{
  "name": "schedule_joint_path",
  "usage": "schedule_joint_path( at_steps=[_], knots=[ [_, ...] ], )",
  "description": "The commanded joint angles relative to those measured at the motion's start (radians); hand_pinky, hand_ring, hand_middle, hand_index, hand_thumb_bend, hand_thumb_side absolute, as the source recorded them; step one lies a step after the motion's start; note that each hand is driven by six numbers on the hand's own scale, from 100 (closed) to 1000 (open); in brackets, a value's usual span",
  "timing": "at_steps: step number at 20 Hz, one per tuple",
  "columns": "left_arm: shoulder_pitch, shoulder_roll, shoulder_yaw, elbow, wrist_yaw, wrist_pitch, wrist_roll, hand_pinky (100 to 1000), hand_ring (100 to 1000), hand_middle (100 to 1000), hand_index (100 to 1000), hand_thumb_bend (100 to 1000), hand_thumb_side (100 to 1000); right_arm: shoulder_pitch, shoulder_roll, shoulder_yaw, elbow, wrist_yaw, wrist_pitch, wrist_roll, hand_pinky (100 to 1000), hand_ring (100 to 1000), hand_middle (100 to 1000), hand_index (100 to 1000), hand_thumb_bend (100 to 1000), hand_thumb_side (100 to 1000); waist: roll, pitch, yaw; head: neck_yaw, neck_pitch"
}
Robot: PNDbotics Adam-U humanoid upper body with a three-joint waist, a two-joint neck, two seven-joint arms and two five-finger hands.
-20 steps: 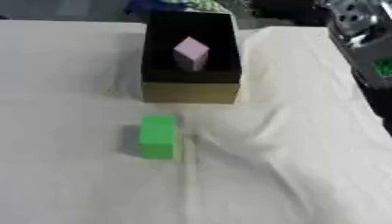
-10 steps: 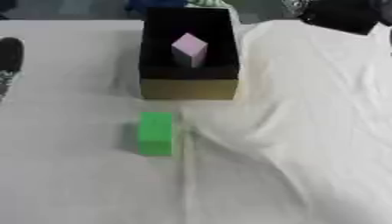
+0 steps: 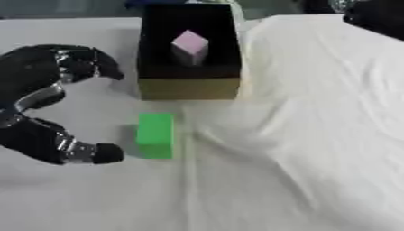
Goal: Pick up objects on the table and place them in the box.
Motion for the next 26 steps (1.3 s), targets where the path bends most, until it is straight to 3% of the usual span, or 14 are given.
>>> schedule_joint_path(
  at_steps=[1, 7, 11, 15, 21, 26],
  knots=[
    [-0.029, 0.025, -0.024, -0.015, 0.024, 0.016, -0.074, 832, 851, 801, 864, 786, 958, -0.003, -0.035, -0.022, -0.015, -0.017, -0.009, -0.025, 862, 829, 750, 878, 118, 940, 0.003, -0.02, -0.003, 0.003, 0.002],
    [-0.051, -0.006, -0.064, -0.015, 0.011, 0.089, -0.166, 825, 870, 813, 890, 675, 749, 0.017, -0.029, -0.027, -0.015, -0.037, -0.013, -0.043, 859, 821, 744, 878, 117, 943, 0.004, -0.02, -0.004, 0.004, -0.001],
    [-0.057, -0.034, -0.079, -0.015, 0.003, 0.177, -0.19, 814, 871, 827, 896, 649, 749, 0.029, -0.026, -0.03, -0.015, -0.046, -0.012, -0.048, 858, 816, 742, 878, 116, 948, 0.005, -0.019, -0.007, 0.004, -0.002],
    [-0.081, -0.063, -0.097, -0.012, -0.006, 0.225, -0.214, 816, 873, 834, 898, 633, 758, 0.044, -0.021, -0.036, -0.015, -0.052, -0.009, -0.057, 856, 812, 739, 878, 115, 945, 0.007, -0.018, -0.008, 0.007, -0.003],
    [-0.114, -0.118, -0.105, 0.039, -0.039, 0.252, -0.22, 817, 877, 836, 895, 618, 772, 0.064, -0.016, -0.044, -0.015, -0.058, -0.011, -0.07, 855, 809, 736, 878, 113, 949, 0.008, -0.017, -0.012, 0.01, -0.001],
    [-0.149, -0.16, -0.114, 0.103, -0.057, 0.246, -0.223, 826, 883, 840, 896, 626, 776, 0.077, -0.009, -0.068, -0.015, -0.063, -0.006, -0.099, 852, 806, 734, 878, 111, 949, 0.01, -0.017, -0.017, -0.014, 0.01]
  ],
)
